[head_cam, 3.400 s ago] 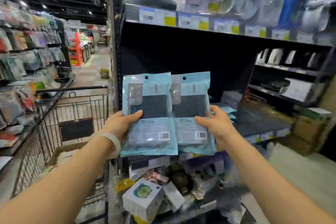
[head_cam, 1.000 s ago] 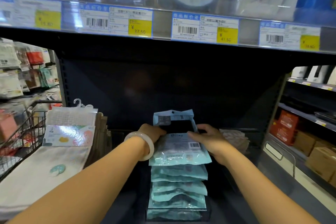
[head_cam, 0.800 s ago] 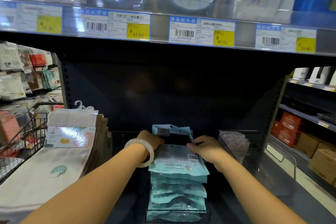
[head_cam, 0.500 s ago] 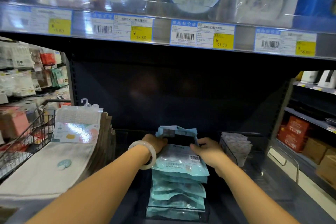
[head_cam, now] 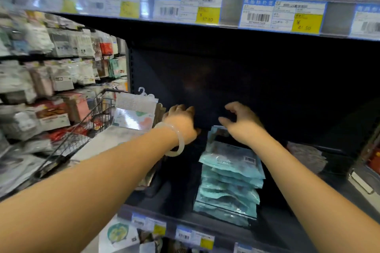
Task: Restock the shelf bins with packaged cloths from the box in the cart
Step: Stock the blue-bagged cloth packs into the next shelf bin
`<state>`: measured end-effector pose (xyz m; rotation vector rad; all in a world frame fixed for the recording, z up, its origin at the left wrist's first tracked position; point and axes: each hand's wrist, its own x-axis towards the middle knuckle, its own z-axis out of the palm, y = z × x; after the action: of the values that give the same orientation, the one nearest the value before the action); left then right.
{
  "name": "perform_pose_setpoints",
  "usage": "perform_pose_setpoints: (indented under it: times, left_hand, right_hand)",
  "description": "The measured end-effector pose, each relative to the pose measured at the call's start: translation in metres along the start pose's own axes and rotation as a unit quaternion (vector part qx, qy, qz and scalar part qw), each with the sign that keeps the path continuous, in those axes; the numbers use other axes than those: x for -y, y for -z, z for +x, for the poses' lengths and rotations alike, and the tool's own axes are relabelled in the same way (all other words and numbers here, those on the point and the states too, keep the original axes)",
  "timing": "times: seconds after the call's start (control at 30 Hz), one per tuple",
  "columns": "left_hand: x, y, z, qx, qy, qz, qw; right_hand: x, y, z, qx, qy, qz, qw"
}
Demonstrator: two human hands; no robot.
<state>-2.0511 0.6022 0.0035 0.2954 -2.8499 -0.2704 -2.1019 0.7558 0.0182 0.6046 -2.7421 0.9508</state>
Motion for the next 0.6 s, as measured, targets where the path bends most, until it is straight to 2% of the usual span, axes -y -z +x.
perform_pose_setpoints:
  times: [0.13, 0.3, 0.6]
  left_hand:
    - [0.045, 0.027, -0.011, -0.027, 0.008, 0.081, 0.996]
    - [0.127, 0.053, -0.039, -0.031, 0.058, 0.153, 0.986]
    - [0.321, 0.068, -0.099, 0.025, 0.162, 0.159, 0.974]
  right_hand:
    - [0.063, -0.034, -0.006, 0.078, 0.107, -0.109, 0.985]
    - [0.139, -0.086, -0.014, 0.100, 0.183, -0.114, 0.971]
    - [0.291, -0.238, -0.031, 0.152, 0.264, -0.133, 0.943]
